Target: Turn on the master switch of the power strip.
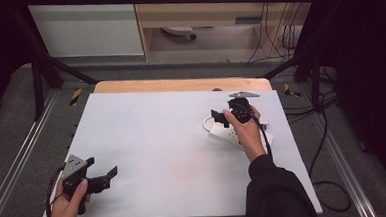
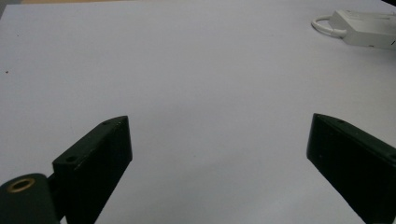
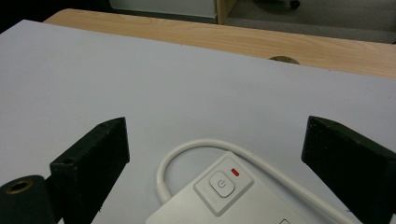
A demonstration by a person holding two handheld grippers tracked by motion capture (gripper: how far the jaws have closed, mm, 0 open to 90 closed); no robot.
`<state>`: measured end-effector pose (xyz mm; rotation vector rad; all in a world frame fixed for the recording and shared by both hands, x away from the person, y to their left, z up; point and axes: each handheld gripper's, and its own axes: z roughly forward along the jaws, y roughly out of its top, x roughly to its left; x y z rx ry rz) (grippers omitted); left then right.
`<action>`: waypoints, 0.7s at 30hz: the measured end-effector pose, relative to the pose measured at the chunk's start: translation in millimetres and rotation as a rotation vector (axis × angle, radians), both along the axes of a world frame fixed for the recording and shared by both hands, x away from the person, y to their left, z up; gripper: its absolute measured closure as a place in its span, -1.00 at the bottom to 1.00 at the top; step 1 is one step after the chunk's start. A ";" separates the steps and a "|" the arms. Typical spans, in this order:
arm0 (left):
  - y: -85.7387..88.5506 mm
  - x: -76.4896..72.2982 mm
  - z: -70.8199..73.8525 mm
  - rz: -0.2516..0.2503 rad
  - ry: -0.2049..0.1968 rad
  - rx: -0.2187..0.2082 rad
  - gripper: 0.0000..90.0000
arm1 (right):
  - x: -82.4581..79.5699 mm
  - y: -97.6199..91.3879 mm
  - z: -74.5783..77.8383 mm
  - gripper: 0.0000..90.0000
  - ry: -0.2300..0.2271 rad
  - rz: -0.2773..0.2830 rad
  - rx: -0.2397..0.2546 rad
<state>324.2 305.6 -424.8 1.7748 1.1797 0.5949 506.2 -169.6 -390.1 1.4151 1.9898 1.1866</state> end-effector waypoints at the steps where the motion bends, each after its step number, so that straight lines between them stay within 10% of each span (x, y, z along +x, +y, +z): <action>1: 0.0 0.0 0.0 0.000 0.000 0.000 -0.85 | -0.3 -0.7 0.7 -0.82 -0.004 0.003 0.002; 21: 0.1 0.2 -0.1 0.002 0.000 0.000 -0.85 | -7.2 -9.5 11.7 -0.82 -0.028 0.011 0.018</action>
